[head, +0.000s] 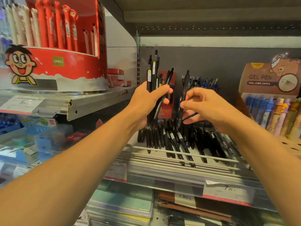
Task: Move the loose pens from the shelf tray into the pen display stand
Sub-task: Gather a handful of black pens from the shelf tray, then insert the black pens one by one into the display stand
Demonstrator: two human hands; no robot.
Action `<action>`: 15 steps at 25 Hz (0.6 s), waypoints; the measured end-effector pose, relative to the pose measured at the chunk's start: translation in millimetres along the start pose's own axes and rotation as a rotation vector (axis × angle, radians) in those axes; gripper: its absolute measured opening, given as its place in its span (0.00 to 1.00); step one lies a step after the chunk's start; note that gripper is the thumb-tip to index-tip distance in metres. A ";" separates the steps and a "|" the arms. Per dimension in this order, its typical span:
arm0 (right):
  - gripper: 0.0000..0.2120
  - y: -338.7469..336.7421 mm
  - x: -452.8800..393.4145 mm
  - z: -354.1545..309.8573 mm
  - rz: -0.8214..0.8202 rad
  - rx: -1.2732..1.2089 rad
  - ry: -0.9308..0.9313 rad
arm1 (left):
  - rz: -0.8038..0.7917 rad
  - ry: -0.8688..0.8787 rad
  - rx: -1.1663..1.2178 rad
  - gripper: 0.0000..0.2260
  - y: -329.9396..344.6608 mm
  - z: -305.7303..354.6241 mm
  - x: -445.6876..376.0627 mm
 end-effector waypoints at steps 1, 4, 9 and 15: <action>0.04 4.1 1.1 -4.6 -0.006 -0.008 -0.018 | 0.010 0.019 -0.033 0.12 -5.3 1.1 1.8; 0.05 22.9 6.2 -20.3 -0.055 -0.055 -0.073 | 0.064 0.067 -0.058 0.11 -26.5 10.3 8.4; 0.09 65.0 24.2 -71.6 -0.090 -0.136 -0.198 | 0.160 0.173 -0.077 0.05 -74.8 47.0 31.8; 0.08 149.7 66.8 -171.0 -0.194 -0.253 -0.386 | 0.376 0.334 -0.096 0.09 -188.8 128.6 74.2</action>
Point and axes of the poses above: each hand's wrist, its own x-axis away from the middle knuckle, its own y-axis out of the palm, z = x × y, the point moved 9 cm from there along -x, towards the middle knuckle, and after that the axes turned 11 degrees about z, right-handed, at the moved point
